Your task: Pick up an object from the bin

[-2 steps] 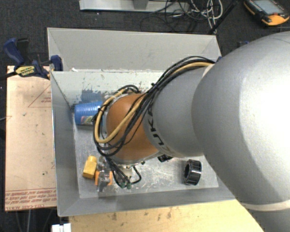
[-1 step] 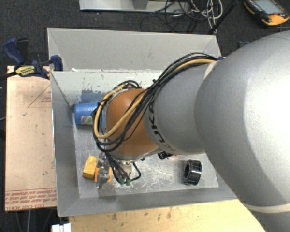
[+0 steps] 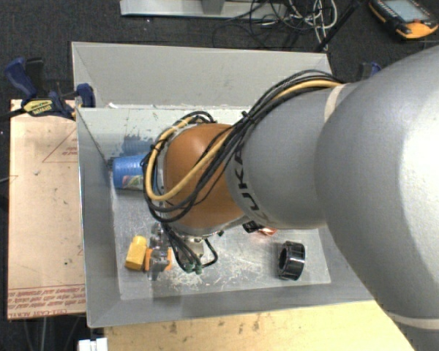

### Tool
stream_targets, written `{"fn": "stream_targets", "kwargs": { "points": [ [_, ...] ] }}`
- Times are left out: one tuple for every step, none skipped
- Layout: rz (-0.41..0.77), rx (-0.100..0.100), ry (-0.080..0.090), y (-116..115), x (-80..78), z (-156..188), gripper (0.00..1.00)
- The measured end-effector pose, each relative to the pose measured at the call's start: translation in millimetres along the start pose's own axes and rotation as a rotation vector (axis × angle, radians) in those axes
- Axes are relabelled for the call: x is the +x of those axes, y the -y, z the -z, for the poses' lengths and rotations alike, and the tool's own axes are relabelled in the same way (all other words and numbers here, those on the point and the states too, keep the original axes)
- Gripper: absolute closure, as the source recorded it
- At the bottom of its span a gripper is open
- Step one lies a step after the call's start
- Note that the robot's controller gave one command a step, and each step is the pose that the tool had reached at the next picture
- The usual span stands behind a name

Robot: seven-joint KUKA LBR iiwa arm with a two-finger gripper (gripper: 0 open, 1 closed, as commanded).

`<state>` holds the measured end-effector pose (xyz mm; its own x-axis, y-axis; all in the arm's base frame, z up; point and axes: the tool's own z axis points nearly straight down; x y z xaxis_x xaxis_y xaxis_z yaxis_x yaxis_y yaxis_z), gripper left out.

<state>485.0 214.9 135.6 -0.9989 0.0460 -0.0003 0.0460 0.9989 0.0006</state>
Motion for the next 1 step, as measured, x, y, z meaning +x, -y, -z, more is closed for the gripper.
{"fn": "stream_targets", "kwargs": {
  "points": [
    [-0.013,-0.001,0.002,-14.0,-2.5,140.6,1.0]
  ]
}}
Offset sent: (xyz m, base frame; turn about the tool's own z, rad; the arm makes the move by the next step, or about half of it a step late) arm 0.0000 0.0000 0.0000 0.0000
